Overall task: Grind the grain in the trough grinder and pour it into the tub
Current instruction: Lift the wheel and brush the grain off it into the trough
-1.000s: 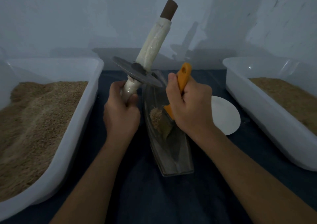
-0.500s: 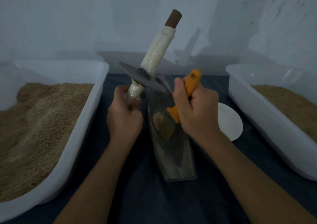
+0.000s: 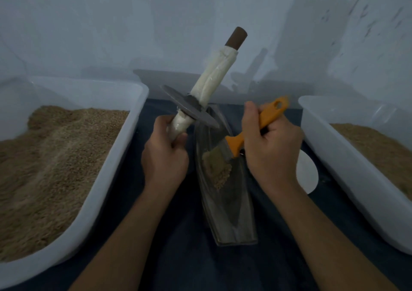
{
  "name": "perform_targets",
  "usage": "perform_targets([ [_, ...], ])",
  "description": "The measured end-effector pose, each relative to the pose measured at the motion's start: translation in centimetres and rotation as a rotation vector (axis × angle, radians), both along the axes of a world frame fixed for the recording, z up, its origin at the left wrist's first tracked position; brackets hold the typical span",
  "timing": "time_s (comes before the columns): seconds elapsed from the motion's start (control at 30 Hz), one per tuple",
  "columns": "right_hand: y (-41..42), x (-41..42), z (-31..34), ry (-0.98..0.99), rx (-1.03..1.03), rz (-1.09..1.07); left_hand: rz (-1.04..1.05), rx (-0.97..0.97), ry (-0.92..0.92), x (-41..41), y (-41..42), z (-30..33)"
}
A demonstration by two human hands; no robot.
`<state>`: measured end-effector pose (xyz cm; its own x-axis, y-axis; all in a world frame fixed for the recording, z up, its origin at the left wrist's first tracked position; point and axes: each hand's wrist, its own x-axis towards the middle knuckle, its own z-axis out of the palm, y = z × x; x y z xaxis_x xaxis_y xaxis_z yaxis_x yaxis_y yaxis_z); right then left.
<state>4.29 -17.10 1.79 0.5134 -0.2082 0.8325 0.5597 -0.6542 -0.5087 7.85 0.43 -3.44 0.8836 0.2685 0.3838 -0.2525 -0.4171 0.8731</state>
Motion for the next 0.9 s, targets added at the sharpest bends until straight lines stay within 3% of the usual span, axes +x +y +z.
perform_targets([
  [0.23,0.5,0.2,-0.7,0.054,0.003,0.014,-0.005,-0.012,-0.014,0.1,0.1,0.0],
  [0.47,-0.4,0.7,-0.2,0.009,0.063,-0.108,-0.003,-0.018,-0.018,0.1,0.3,0.0],
  [0.73,0.3,0.7,-1.0,0.121,-0.075,-0.073,0.016,-0.032,-0.015,0.1,0.4,0.2],
  [0.9,-0.1,0.1,-0.1,0.073,0.025,-0.128,0.018,-0.052,-0.01,0.0,0.3,0.2],
])
